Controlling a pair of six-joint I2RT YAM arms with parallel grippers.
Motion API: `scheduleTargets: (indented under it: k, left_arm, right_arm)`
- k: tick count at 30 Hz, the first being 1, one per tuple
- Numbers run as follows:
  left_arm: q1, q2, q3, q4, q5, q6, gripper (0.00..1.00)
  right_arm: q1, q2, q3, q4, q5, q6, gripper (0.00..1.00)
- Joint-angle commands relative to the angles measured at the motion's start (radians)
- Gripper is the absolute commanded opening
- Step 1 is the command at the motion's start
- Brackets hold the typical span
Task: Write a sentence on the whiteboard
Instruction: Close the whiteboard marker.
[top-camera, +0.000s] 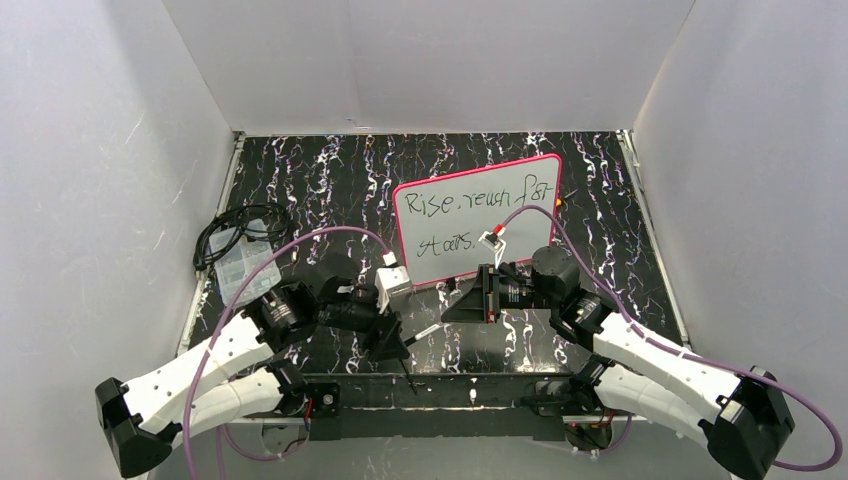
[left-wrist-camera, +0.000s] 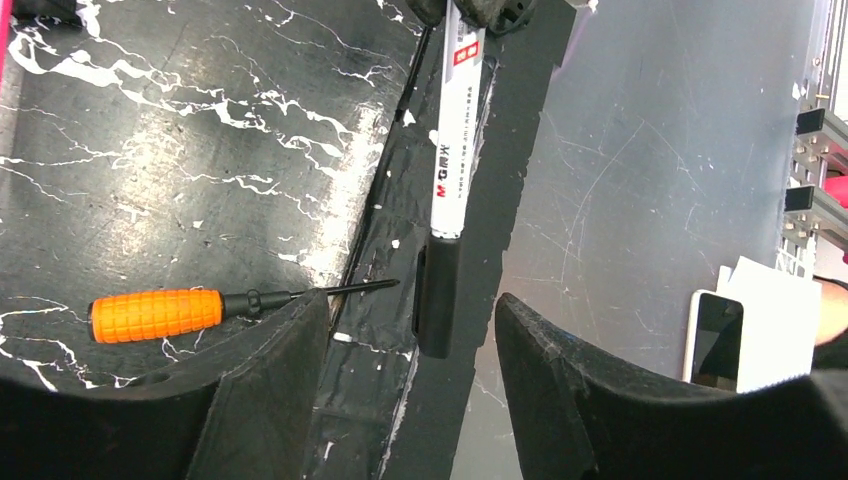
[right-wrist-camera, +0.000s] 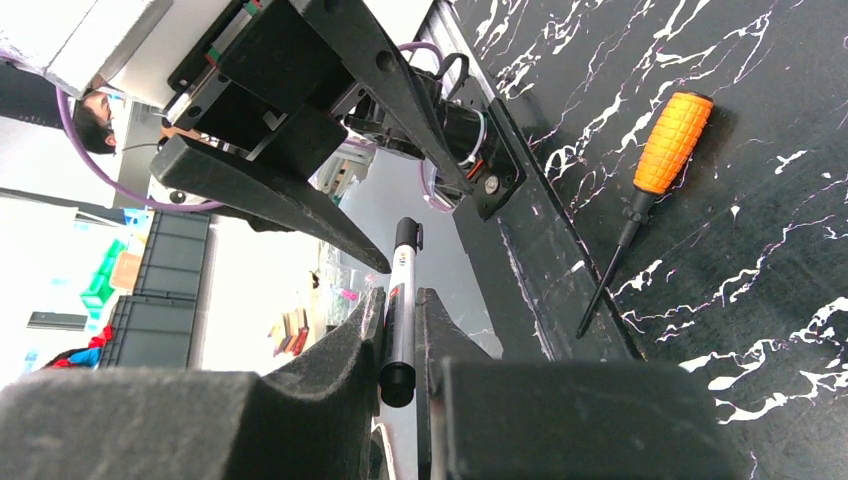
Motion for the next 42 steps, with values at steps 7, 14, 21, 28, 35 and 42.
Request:
scheduleTargets:
  k: [7,14,21,28,35,42]
  left_arm:
    - [-0.005,0.026,0.021,-0.004,0.104,0.017,0.37]
    - [-0.005,-0.002,0.004,0.047,0.163,0.018,0.0]
    - [-0.005,-0.008,0.001,0.108,0.125,-0.005,0.0]
    - [-0.005,-0.003,0.002,0.155,0.111,-0.016,0.0]
    - [-0.005,-0.009,0.004,0.187,0.083,-0.026,0.0]
    - [-0.005,-0.029,0.001,0.218,0.046,-0.033,0.0]
  right_arm:
    - [-0.002,-0.013,0.058,0.027,-0.023,-0.017,0.01]
    - [-0.003,-0.003,0.058,0.01,-0.02,-0.025,0.01]
    - [0.003,0.028,0.051,0.002,-0.026,-0.033,0.01]
    - [0.045,0.049,0.04,-0.009,0.004,-0.039,0.01]
    - [0.085,0.066,0.028,-0.01,0.031,-0.045,0.01]
    - [0.117,0.086,0.008,0.027,0.047,-0.03,0.01]
